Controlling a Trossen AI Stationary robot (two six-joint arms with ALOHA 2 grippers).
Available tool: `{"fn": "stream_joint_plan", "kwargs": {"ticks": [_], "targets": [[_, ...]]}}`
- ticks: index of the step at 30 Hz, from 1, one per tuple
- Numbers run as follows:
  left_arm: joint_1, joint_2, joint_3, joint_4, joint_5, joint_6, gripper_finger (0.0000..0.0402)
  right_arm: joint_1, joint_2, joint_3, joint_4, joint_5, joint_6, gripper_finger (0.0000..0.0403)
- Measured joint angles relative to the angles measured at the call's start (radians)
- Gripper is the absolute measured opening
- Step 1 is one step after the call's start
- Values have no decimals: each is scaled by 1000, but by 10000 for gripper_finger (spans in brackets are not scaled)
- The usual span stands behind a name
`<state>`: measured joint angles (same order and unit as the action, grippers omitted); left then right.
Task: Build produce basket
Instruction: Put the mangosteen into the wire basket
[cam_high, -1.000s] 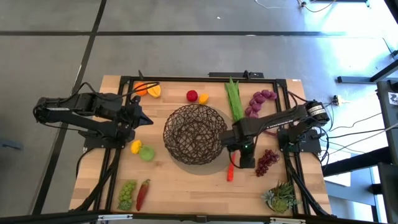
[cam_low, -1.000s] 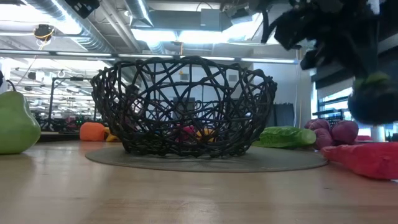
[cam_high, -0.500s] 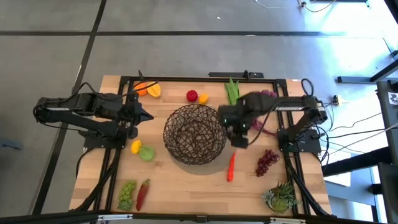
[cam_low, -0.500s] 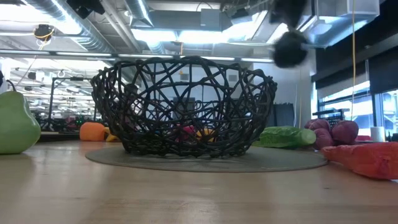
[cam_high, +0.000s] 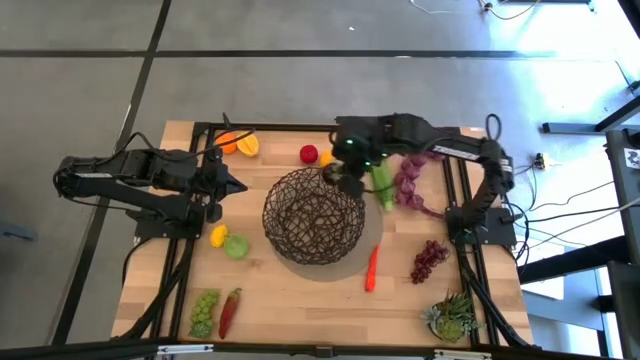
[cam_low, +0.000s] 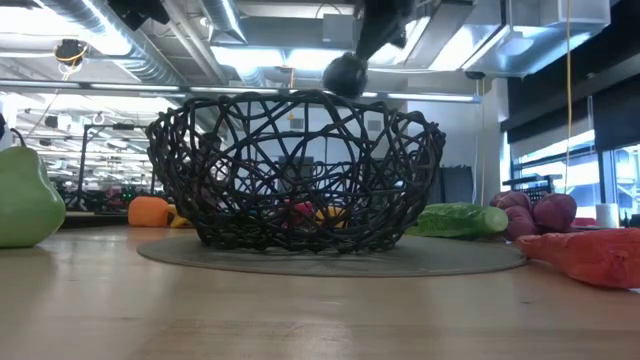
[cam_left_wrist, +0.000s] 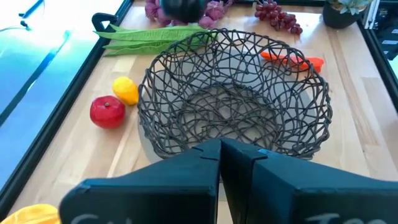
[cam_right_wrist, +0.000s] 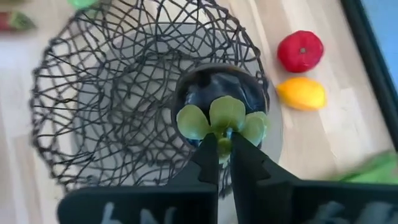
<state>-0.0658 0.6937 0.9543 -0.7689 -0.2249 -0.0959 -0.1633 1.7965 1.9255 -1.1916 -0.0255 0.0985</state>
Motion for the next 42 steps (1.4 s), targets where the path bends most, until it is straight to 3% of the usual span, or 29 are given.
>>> {"fn": "stream_joint_plan", "kwargs": {"ticks": [5, 11, 21, 25, 42], "targets": [[0, 0, 0, -1, 0, -1, 0, -18, 122, -1, 16, -16, -1, 6], [0, 0, 0, -1, -13, -1, 0, -28, 246, -2, 81, -170, -60, 6], [0, 0, 0, -1, -28, -2, 0, -40, 386, -2, 100, -175, -101, 6], [0, 0, 0, -1, -28, -2, 0, -38, 414, -1, 108, -177, -108, 8], [0, 0, 0, -2, -28, -6, 0, -38, 422, -1, 157, -158, -104, 86]]}}
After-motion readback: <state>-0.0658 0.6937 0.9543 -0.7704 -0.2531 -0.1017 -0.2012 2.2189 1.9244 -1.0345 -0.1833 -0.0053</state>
